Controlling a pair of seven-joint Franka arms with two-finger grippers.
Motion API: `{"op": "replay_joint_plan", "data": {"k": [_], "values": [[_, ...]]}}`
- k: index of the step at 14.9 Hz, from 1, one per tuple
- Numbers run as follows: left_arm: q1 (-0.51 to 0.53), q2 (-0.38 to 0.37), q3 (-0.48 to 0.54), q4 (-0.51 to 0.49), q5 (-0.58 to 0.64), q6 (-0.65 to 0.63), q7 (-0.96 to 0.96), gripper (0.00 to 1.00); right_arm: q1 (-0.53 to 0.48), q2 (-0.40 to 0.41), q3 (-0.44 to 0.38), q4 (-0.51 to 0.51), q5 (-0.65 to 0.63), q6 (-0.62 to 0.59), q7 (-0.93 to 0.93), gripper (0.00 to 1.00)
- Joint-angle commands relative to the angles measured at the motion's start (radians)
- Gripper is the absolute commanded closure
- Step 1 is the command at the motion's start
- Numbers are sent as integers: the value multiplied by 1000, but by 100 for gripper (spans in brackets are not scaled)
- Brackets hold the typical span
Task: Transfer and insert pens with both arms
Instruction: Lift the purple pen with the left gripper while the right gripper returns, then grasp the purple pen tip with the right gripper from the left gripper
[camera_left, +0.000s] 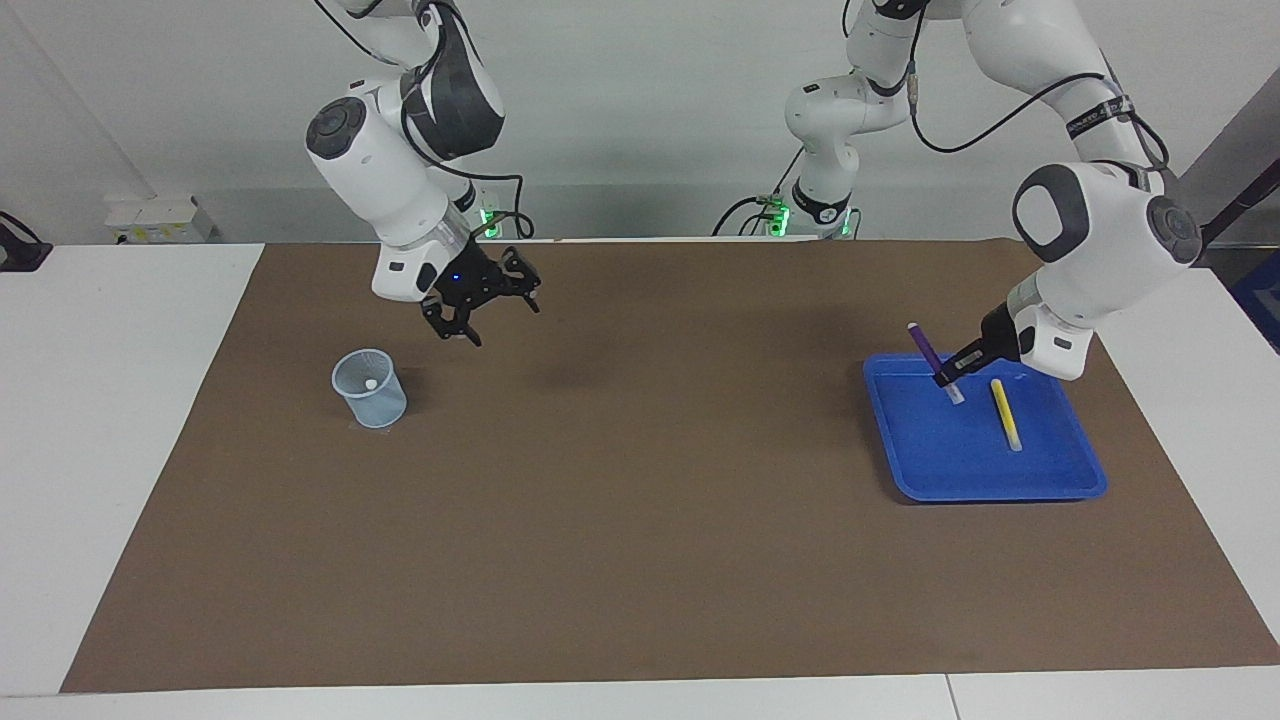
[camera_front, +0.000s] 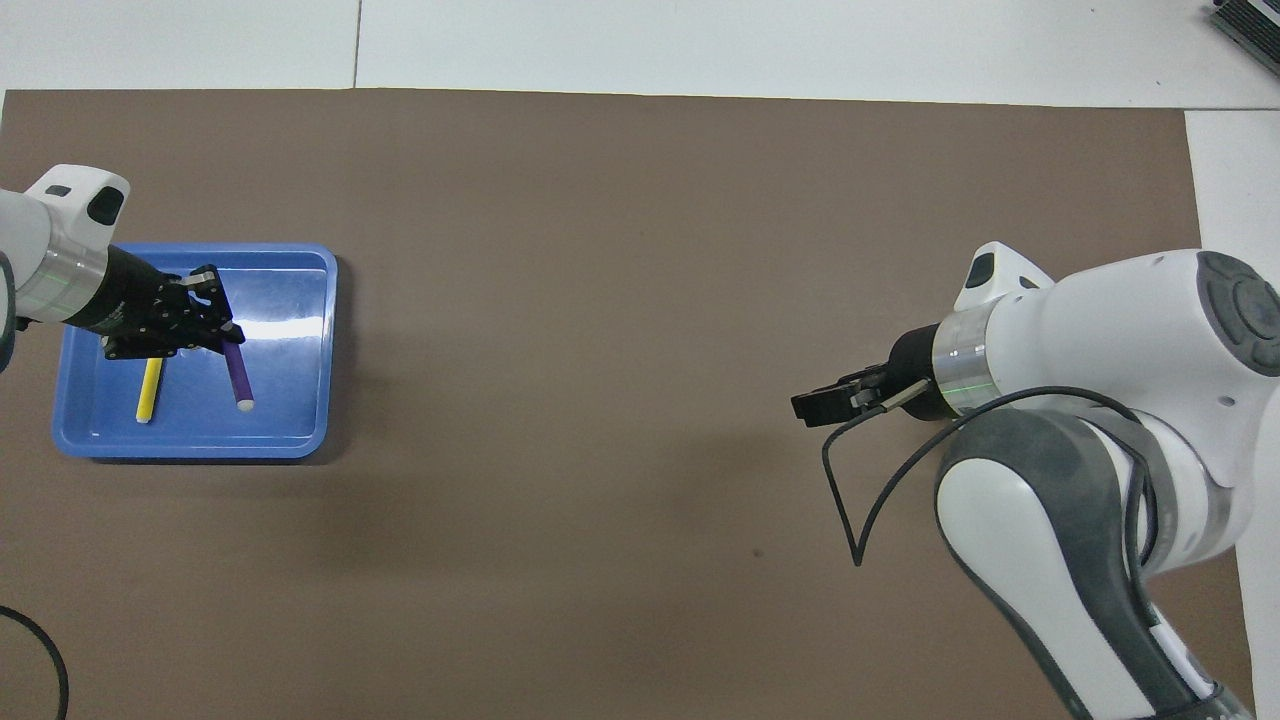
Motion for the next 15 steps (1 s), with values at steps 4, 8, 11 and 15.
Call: {"op": "replay_joint_plan", "data": {"k": [4, 8, 11, 15], "values": [[-15, -67, 5, -6, -211, -87, -372, 100, 74, -10, 0, -1, 224, 74, 310, 0], [-15, -88, -21, -11, -321, -92, -607, 100, 157, 1, 0, 1, 325, 215, 474, 0], [-22, -125, -52, -21, -352, -80, -788, 100, 238, 13, 0, 13, 408, 353, 597, 0], [-67, -217, -53, -86, -364, -54, -935, 100, 359, 36, 0, 36, 408, 542, 713, 0]]}}
